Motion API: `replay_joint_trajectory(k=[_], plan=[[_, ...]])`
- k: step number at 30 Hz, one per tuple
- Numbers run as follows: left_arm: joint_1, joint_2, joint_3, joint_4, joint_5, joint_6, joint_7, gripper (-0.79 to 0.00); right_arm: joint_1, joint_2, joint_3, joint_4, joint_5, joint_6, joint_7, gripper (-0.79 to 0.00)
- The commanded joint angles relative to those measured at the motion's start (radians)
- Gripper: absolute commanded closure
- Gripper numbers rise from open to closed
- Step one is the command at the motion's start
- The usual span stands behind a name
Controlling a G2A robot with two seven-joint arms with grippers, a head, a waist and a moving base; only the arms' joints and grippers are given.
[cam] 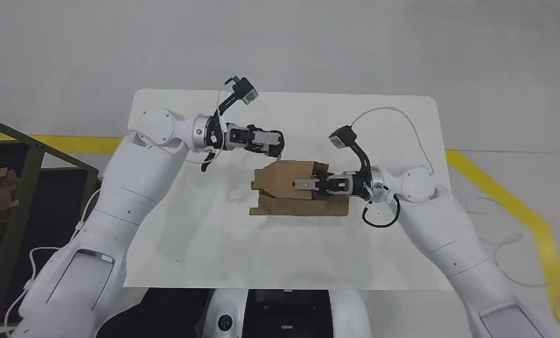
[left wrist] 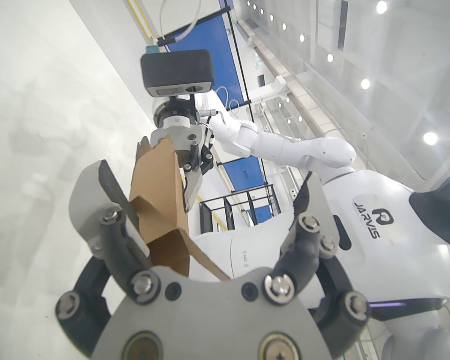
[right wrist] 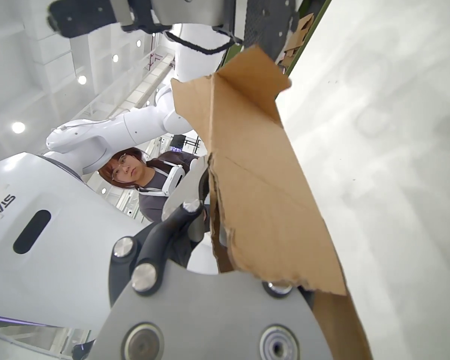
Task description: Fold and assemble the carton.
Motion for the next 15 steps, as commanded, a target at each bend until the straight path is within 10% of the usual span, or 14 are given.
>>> replay_joint_trajectory(k=[1,15], plan=[[0.009,0.002,-0.018,-0.007,-0.005,0.005,0.057,-0.785,-0.009,0.005,0.025,0.000,0.004,-0.004,-0.013,0.000],[0.054,0.006,-0.026,-0.103,0.016,0.034,0.072,-0.785,-0.050,0.009,0.066,-0.053,-0.037,0.042,-0.153,0.000]])
